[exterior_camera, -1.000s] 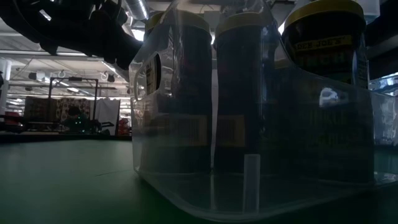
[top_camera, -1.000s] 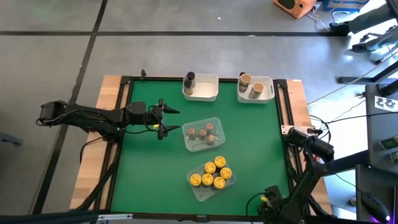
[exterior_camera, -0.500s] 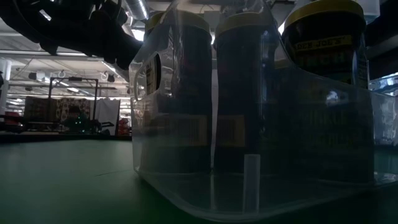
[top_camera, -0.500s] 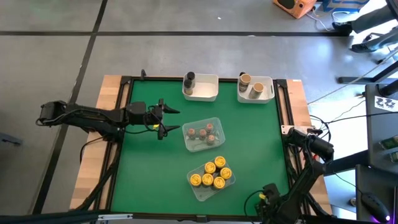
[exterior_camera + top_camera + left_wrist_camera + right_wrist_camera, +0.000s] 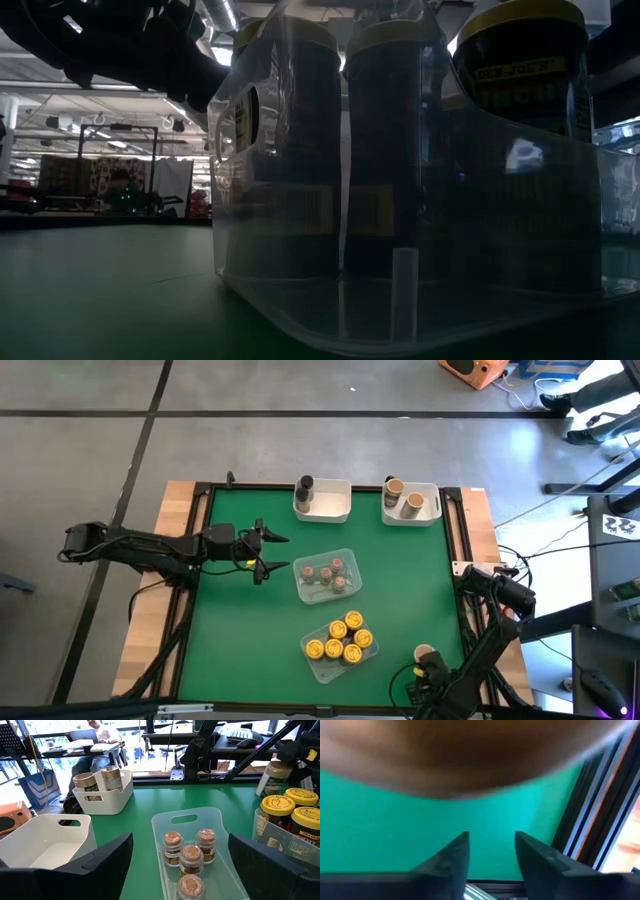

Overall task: Sort spices by type
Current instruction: Put the brown seasoning bottle into the top right white bin

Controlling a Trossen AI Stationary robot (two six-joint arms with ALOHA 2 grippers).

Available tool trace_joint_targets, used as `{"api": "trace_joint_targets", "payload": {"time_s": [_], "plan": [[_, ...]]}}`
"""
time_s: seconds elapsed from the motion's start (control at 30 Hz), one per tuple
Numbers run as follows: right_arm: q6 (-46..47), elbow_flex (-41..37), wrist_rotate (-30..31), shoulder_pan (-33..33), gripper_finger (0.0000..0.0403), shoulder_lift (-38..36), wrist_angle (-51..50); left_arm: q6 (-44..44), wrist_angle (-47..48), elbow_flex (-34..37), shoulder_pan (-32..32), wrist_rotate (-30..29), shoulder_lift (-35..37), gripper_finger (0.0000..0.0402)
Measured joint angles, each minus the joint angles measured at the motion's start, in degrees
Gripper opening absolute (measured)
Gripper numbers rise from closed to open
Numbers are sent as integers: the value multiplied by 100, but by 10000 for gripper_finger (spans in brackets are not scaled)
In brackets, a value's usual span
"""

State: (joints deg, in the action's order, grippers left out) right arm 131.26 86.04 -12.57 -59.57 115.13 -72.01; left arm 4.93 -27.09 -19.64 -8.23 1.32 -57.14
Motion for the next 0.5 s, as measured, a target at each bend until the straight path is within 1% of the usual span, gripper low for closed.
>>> {"api": "trace_joint_targets", "payload": {"time_s": [0.07,0.13,0.23,0.33,0.5], "plan": [[-62,0,-7,0,129,0,18,0,0,0,0,0,-1,314],[-112,2,-53,0,117,0,19,0,-2,0,0,0,-1,314],[-108,4,-72,0,124,-9,52,0,0,0,0,0,-2,314],[15,17,-115,11,162,-70,87,0,0,0,0,0,-1,314],[66,22,-256,128,260,-257,1,-1,1,0,0,0,-1,314]]}}
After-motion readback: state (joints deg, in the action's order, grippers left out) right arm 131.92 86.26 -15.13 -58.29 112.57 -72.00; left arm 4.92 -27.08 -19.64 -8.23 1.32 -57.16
